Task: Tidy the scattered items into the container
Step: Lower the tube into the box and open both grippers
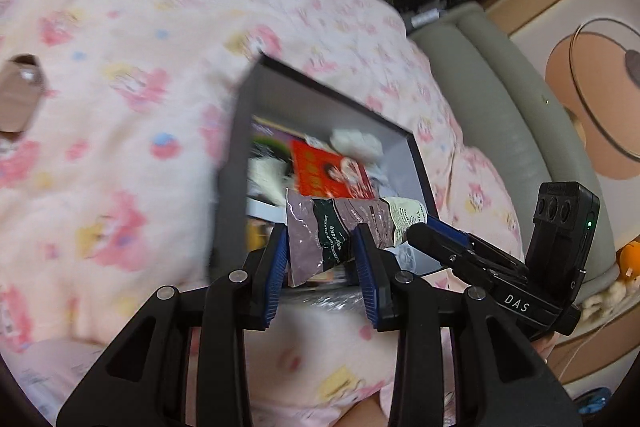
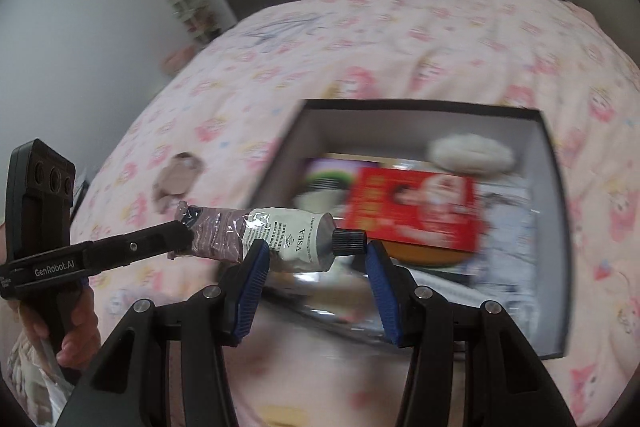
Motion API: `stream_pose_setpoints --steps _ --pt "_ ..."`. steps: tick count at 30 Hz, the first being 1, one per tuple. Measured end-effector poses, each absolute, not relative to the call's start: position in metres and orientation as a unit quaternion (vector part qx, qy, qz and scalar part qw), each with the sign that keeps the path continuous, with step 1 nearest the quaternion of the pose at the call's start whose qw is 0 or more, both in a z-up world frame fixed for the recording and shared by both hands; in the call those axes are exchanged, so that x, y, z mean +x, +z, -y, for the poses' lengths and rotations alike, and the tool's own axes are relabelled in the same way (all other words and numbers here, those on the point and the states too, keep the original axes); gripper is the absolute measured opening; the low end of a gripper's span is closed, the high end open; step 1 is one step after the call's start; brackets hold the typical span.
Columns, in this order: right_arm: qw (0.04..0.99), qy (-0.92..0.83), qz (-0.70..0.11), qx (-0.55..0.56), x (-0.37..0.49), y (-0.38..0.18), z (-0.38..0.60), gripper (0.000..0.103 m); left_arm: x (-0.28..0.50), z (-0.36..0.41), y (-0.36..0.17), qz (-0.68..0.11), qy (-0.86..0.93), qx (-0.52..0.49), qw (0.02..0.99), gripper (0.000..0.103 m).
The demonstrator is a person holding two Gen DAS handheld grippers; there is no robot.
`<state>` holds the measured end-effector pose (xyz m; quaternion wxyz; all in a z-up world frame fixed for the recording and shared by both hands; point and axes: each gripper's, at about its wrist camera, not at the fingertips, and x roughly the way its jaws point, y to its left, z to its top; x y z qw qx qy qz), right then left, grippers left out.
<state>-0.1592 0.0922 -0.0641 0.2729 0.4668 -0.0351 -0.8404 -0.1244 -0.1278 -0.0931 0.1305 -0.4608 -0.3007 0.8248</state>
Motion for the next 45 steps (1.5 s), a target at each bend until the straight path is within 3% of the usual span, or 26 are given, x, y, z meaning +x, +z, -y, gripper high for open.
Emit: stream_pose_setpoints --steps 10,21,33,45 --pt "0.252 -0.813 0.069 0.521 -0.183 -0.127 -0.140 0.046 -0.158 0.074 -0.124 0.235 0.807 -0.532 0.101 0.033" --pt "0.260 -0.804 0.052 0.532 -0.177 -0.138 -0.131 0.046 -0.160 0.062 -0.122 0.161 0.818 -0.552 0.024 0.034" --pt "0.203 -0.865 0.005 0.459 -0.172 -0.120 -0.132 0.046 -0.182 0.043 -0.143 0.180 0.809 -0.556 0.063 0.034" --pt "0.207 -0.845 -0.014 0.493 -0.175 -0.127 -0.131 0.046 -0.166 0.048 -0.139 0.191 0.803 -0.560 0.069 0.035"
